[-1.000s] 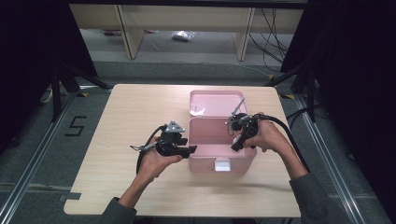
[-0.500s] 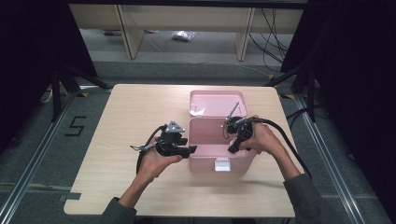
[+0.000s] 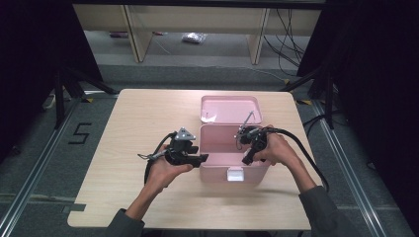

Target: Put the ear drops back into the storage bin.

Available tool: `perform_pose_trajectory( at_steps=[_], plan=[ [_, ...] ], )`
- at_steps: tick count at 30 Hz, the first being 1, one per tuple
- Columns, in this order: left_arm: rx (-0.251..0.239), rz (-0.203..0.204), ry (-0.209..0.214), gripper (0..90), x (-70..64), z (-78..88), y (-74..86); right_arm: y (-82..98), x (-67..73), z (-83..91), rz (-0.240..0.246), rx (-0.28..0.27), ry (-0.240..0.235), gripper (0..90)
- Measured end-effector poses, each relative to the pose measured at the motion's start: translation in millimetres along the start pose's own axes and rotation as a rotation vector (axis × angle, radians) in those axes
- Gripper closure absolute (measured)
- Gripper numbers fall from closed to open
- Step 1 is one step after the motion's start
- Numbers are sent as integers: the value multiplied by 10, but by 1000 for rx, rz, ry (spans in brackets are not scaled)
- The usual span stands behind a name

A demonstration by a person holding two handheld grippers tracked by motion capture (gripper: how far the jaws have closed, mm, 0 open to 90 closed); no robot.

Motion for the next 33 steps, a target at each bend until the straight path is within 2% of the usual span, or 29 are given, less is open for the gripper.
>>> perform_pose_trajectory(
  at_steps=[2, 3, 5, 7, 10, 11, 13, 16, 17, 18, 27, 28, 29, 30, 31, 32, 33],
  plan=[
    [1, 0, -4, 513, -1, 1, 0, 2, -2, -10, -2, -3, -2, 603],
    [-2, 0, -6, 512, -1, -1, 0, 6, 15, -13, -26, 5, -2, 603],
    [0, 0, -1, 513, 0, 0, 0, 2, -8, -32, 10, -2, -2, 603],
    [1, -1, 0, 513, 0, 0, 0, 11, 15, -43, -23, 6, -5, 603],
    [1, -1, 0, 513, 0, 1, 0, 14, 6, -66, -2, 3, -4, 603],
    [1, -1, 0, 512, 0, 0, 0, 23, 19, -79, -31, 7, -6, 603],
    [1, -1, 0, 513, 0, 0, 0, 27, 15, -83, -30, 11, -6, 603],
    [1, -2, -1, 513, 0, 1, 0, 27, 7, -93, -14, 9, -3, 603],
    [2, -2, -1, 513, 0, 1, 0, 20, -1, -100, 7, 1, 2, 603],
    [1, -1, -1, 513, -1, 1, 0, 27, 19, -100, -23, 12, -1, 603],
    [1, -3, -7, 512, -3, 1, 0, 37, 8, -135, -28, 15, -7, 603],
    [1, -3, -7, 512, -3, 1, 0, 39, -24, -138, 2, 21, 11, 602],
    [1, -3, -7, 512, -3, 1, -1, 41, -14, -141, -7, 24, 6, 602],
    [1, -3, -7, 512, -3, 1, 0, 36, -31, -152, 21, 17, 7, 602],
    [1, -3, -7, 512, -3, 1, 0, 36, -31, -152, 21, 17, 7, 602],
    [1, -4, -7, 512, -3, 1, 0, 46, -9, -154, -14, 25, 3, 602],
    [1, -4, -7, 512, -3, 1, -1, 47, -11, -157, -13, 22, 2, 602]
  ],
)
Point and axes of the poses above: each handheld gripper's, and its own axes: z roughly backward along the jaws, y roughly out of its underside, x roughly to its left, the point moved 3 cm from there along -z, roughly forward along the jaws, and after that the axes turned 5 degrees about -z, right-handed, at the moved point
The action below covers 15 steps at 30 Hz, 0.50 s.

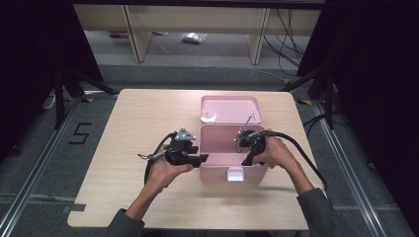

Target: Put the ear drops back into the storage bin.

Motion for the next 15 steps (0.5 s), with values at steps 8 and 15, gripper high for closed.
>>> perform_pose_trajectory(
  at_steps=[8, 15],
  plan=[
    [1, -2, -1, 510, -2, 2, -2, 3, 31, 104, -13, -41, -36, 568],
    [1, 6, -5, 509, -9, 0, -3, -13, 33, 267, -52, -134, -32, 448]
  ],
)
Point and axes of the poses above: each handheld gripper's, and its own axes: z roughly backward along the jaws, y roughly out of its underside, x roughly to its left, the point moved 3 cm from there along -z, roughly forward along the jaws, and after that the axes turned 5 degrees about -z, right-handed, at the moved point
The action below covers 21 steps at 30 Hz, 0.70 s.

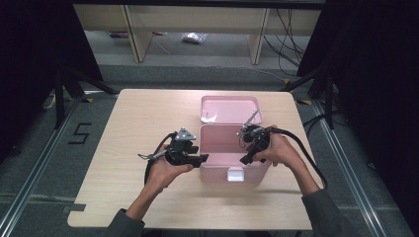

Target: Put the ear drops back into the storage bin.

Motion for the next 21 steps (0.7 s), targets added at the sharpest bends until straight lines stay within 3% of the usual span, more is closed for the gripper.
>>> perform_pose_trajectory(
  at_steps=[6, 13, 14, 21],
  plan=[
    [-2, 2, -1, 508, -1, 0, 1, -41, -41, 147, -7, -86, 15, 402],
    [1, -7, 9, 498, -2, -8, 0, -60, -59, 325, -72, -210, 30, 393],
    [2, -8, 10, 496, -1, -10, 2, -65, -86, 340, -54, -229, 31, 395],
    [2, -6, 3, 492, -2, -15, 1, -62, -158, 455, -131, -299, 52, 403]
  ],
)
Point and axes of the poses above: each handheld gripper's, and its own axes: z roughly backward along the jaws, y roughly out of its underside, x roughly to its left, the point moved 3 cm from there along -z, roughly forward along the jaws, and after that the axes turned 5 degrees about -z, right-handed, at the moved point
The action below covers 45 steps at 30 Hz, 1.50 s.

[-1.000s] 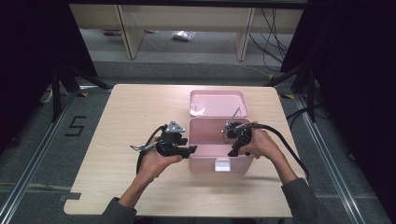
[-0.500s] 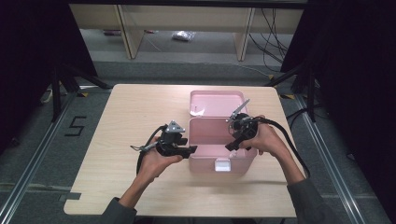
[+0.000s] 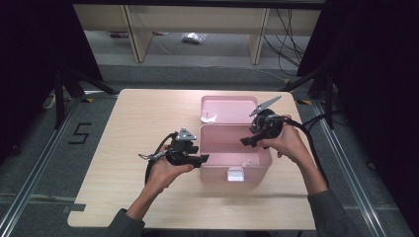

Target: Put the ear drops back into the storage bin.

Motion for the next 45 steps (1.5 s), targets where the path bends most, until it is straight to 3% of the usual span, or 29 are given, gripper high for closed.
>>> perform_pose_trajectory(
  at_steps=[1, 2, 5, 8, 16, 18, 22, 24, 26, 28, 29, 39, 45],
  plan=[
    [1, 1, -1, 492, -1, 0, 1, -25, -40, 26, 11, -39, -6, 404],
    [1, 5, -1, 492, -4, 1, 2, -25, -32, 54, -37, -32, -9, 404],
    [-1, 4, 4, 492, -3, -1, 2, -43, -87, 77, -37, -59, 0, 404],
    [-1, 2, 0, 491, 1, -4, 0, -52, -176, 115, -66, -60, 43, 403],
    [-1, 0, 3, 490, 2, -7, 2, -108, -409, 163, -113, -111, 87, 403],
    [0, -3, 2, 490, -1, -4, 4, -124, -458, 153, -140, -122, 101, 401],
    [2, -7, -5, 490, -4, -3, 4, -172, -580, 120, -149, -140, 121, 400],
    [0, -8, -5, 490, -4, -4, 4, -189, -637, 107, -162, -126, 130, 400],
    [0, -7, -6, 490, -4, -4, 4, -216, -726, 54, -196, -139, 149, 403],
    [0, -7, -5, 490, -4, -4, 4, -218, -751, 55, -201, -121, 147, 405],
    [2, -7, -3, 489, -3, -2, 4, -229, -781, 19, -214, -145, 147, 407],
    [-1, 4, 5, 488, -2, -8, 2, -198, -1065, -110, -276, -153, 158, 480],
    [3, -7, -2, 490, -1, -2, 2, -232, -1131, -168, -303, -147, 176, 517]
  ],
)
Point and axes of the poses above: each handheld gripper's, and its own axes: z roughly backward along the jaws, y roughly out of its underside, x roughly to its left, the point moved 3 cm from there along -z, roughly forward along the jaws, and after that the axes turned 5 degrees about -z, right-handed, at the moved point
